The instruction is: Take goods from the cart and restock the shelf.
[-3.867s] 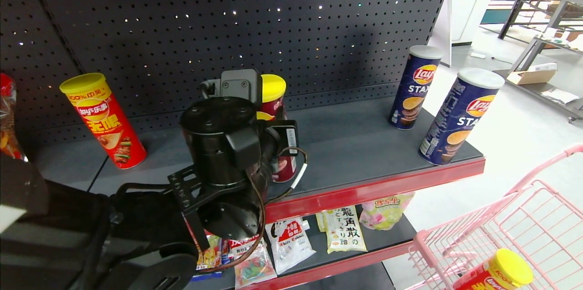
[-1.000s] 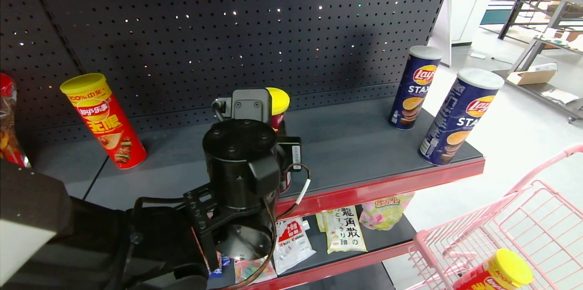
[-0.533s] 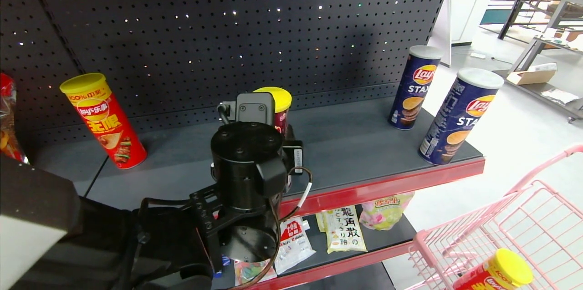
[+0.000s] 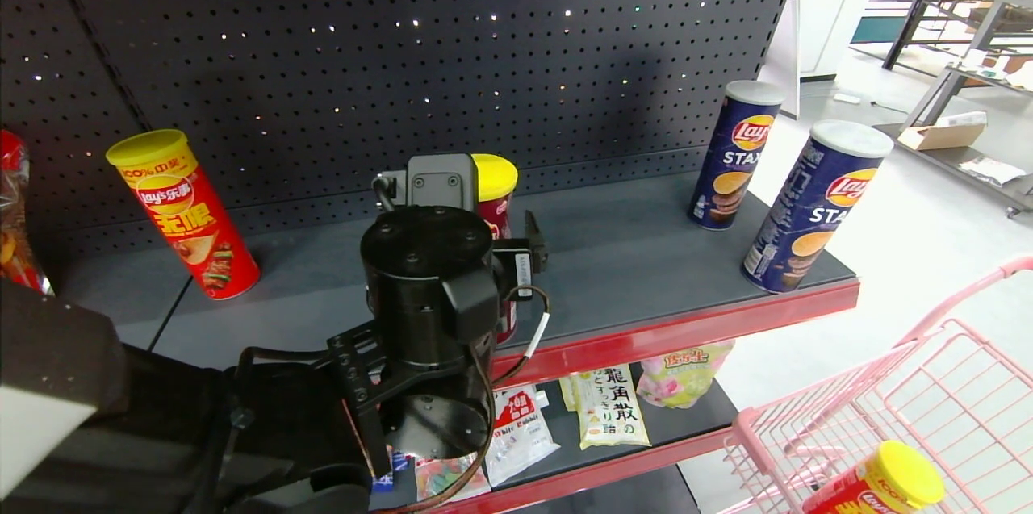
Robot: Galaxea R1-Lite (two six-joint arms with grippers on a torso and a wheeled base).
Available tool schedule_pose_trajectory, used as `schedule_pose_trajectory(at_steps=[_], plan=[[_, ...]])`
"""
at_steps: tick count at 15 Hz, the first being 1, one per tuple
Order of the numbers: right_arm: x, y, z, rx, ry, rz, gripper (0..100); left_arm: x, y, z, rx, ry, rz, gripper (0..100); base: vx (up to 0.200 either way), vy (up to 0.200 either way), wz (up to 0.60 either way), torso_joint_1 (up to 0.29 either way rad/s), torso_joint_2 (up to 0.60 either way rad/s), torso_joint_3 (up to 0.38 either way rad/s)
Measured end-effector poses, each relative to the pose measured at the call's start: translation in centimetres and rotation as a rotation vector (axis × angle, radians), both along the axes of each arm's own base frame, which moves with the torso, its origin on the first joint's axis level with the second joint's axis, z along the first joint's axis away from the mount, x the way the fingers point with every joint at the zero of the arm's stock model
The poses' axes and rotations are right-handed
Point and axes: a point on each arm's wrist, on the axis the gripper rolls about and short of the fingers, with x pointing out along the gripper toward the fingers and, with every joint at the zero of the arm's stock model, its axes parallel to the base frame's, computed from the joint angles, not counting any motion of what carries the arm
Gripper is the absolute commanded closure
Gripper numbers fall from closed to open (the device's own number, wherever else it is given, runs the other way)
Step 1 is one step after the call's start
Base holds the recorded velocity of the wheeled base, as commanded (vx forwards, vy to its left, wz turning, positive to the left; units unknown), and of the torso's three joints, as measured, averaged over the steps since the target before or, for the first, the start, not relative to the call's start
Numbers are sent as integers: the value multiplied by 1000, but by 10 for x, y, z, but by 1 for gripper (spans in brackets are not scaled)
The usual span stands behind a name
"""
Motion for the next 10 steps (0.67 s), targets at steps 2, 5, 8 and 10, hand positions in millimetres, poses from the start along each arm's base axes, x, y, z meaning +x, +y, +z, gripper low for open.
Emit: schedule_pose_trajectory(at_steps=[2, 5, 8, 10], plan=[[0, 0, 1, 0, -3, -5, 100, -1, 9, 6, -12, -10, 41, 0, 0, 0, 0, 0, 0, 0], [0, 0, 1, -1, -3, -7, 100, -13, 17, 10, -29, -18, 1, 0, 0, 0, 0, 0, 0, 0], [0, 0, 1, 0, -5, -7, 100, -24, 23, 10, -39, -24, -52, 0, 0, 0, 0, 0, 0, 0], [0, 0, 1, -1, -6, -7, 100, -27, 25, 10, -52, -34, -78, 0, 0, 0, 0, 0, 0, 0]])
